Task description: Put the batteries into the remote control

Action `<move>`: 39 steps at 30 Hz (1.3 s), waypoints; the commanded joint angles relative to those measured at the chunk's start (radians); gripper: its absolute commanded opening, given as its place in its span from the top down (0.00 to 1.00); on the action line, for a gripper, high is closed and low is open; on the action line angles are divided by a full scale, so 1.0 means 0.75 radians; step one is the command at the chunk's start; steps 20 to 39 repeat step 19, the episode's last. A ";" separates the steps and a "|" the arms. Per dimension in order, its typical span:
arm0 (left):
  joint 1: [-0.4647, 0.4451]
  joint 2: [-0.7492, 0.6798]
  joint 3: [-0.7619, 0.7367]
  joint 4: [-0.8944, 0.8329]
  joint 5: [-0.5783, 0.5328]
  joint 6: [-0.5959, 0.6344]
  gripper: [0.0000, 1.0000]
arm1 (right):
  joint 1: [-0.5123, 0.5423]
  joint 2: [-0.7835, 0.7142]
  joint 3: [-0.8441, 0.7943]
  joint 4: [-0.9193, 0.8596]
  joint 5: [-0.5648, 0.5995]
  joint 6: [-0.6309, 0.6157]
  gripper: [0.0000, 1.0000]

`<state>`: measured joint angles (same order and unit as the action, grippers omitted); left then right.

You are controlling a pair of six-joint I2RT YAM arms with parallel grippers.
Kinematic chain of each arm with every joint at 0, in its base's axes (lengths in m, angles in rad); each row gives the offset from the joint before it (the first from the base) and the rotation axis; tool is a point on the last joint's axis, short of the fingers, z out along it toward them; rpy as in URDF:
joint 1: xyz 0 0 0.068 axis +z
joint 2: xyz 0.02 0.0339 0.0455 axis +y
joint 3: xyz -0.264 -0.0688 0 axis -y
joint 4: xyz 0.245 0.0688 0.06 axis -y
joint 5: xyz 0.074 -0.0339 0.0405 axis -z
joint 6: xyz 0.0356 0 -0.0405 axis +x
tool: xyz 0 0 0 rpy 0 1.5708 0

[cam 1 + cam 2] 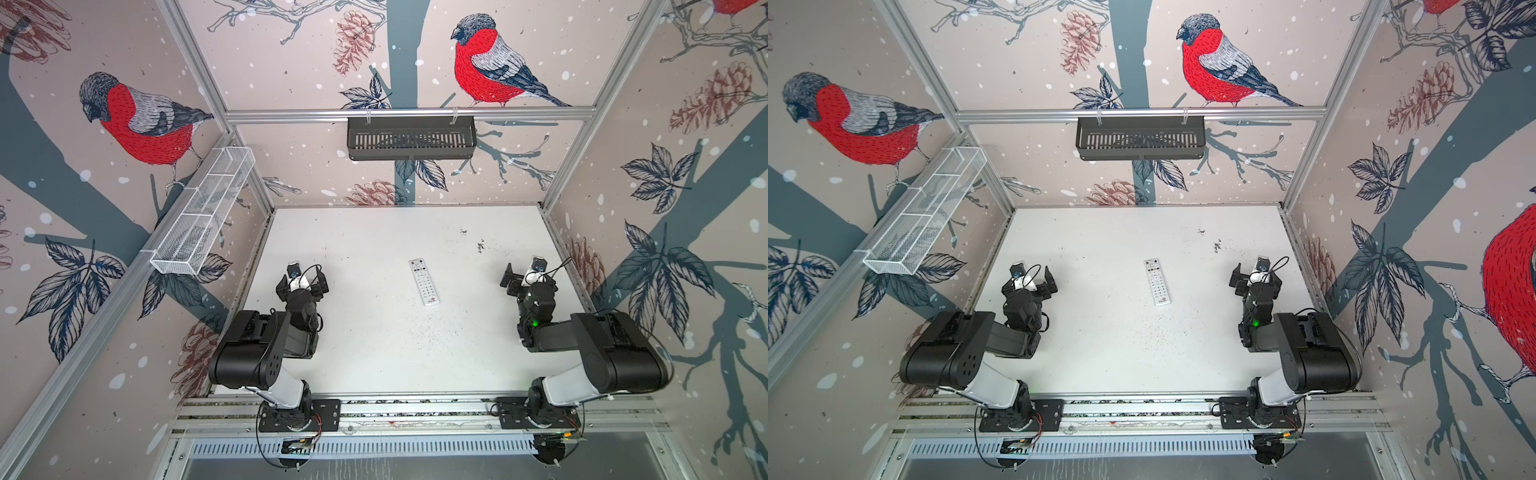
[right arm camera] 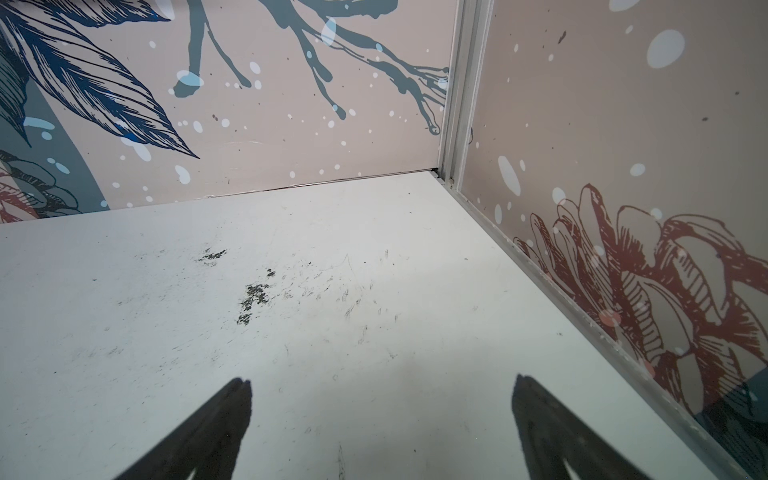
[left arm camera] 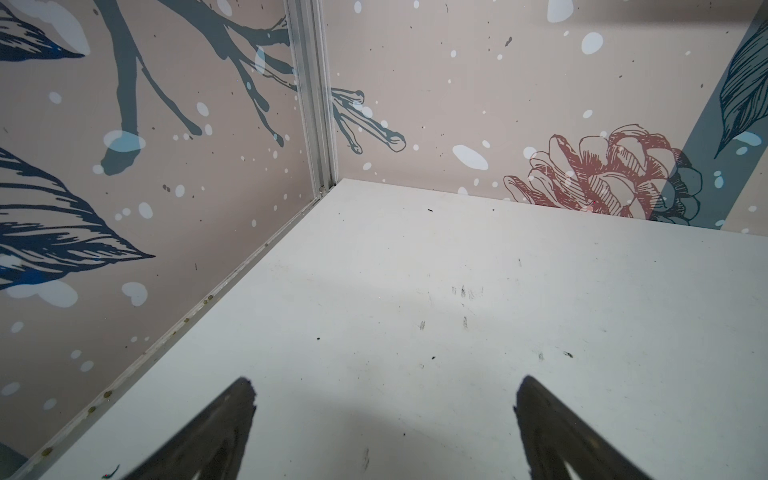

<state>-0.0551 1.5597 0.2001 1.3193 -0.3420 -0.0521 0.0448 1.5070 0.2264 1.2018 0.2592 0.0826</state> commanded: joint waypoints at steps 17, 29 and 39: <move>0.000 0.001 0.003 0.067 -0.001 0.010 0.03 | -0.010 0.001 0.022 -0.014 -0.036 0.004 0.00; 0.000 0.001 0.003 0.066 -0.001 0.010 0.03 | -0.008 -0.006 0.011 -0.001 -0.036 0.002 0.00; 0.000 0.001 0.003 0.066 -0.001 0.010 0.03 | -0.008 -0.006 0.011 -0.001 -0.036 0.002 0.00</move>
